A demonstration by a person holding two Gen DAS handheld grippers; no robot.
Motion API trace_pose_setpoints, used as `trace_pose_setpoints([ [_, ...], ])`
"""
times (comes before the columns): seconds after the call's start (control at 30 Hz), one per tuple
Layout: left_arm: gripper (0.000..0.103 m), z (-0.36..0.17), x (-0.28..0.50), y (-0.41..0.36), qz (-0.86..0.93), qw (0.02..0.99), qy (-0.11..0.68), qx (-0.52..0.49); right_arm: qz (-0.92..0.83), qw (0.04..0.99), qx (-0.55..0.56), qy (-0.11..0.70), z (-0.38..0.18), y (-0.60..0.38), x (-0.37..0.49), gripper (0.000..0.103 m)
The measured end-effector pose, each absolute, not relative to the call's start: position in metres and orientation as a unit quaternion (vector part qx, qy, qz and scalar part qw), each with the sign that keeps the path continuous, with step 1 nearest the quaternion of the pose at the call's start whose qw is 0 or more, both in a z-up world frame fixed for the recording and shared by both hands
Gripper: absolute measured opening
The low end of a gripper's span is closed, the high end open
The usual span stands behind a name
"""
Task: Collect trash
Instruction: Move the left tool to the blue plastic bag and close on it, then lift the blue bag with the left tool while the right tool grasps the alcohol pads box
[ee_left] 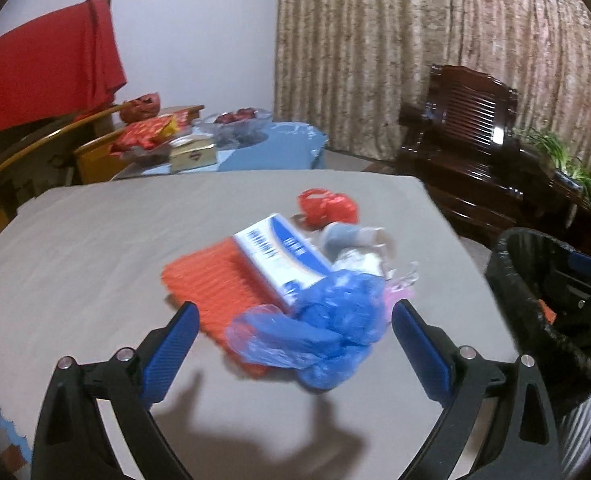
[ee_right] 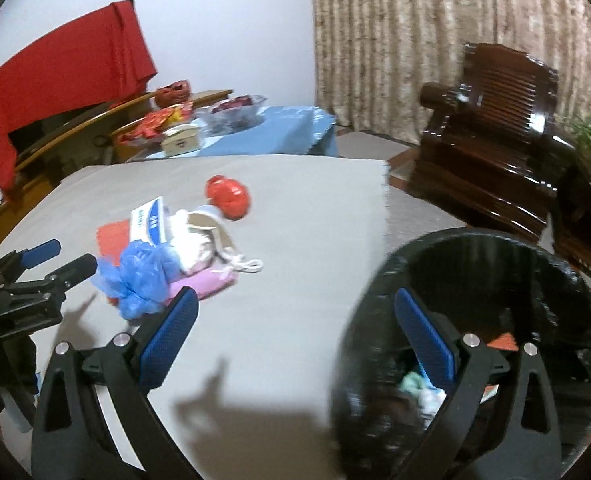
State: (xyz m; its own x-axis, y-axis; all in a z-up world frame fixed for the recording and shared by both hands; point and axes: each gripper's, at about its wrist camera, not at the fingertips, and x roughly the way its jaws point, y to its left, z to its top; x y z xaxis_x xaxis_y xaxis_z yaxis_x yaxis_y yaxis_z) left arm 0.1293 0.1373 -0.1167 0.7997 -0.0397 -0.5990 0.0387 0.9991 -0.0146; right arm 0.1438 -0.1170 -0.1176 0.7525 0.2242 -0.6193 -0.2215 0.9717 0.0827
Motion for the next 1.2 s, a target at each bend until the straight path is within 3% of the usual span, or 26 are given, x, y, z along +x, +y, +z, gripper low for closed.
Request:
trace_pose_setpoints([
  [0.47,0.095,-0.149,0.153,0.135,-0.056,0.937,0.343,-0.015,0.131,0.930,-0.018,0.343,-0.136,-0.083,0.148,0.096],
  [0.57,0.091,-0.158,0.162,0.129,-0.065,0.934,0.352,-0.018,0.125,0.930,-0.019,0.344,-0.137,-0.086,0.149,0.096],
  [0.73,0.051,-0.169,0.170,0.125,-0.100,0.921,0.374,-0.046,0.120,0.930,-0.019,0.347,-0.140,-0.089,0.152,0.096],
  [0.87,0.041,-0.169,0.164,0.121,-0.097,0.923,0.370,-0.037,0.120,0.930,-0.020,0.348,-0.142,-0.089,0.155,0.096],
  [0.93,0.027,-0.166,0.160,0.124,-0.097,0.924,0.368,-0.045,0.122,0.929,-0.020,0.349,-0.143,-0.087,0.157,0.096],
  [1.0,0.022,-0.159,0.155,0.129,-0.099,0.925,0.363,-0.060,0.124,0.929,-0.021,0.349,-0.144,-0.085,0.158,0.096],
  [1.07,0.007,-0.152,0.151,0.135,-0.108,0.925,0.357,-0.072,0.127,0.929,-0.021,0.347,-0.144,-0.082,0.160,0.096],
  [1.2,0.005,-0.143,0.143,0.146,-0.109,0.927,0.351,-0.078,0.135,0.929,-0.022,0.345,-0.143,-0.073,0.165,0.096],
])
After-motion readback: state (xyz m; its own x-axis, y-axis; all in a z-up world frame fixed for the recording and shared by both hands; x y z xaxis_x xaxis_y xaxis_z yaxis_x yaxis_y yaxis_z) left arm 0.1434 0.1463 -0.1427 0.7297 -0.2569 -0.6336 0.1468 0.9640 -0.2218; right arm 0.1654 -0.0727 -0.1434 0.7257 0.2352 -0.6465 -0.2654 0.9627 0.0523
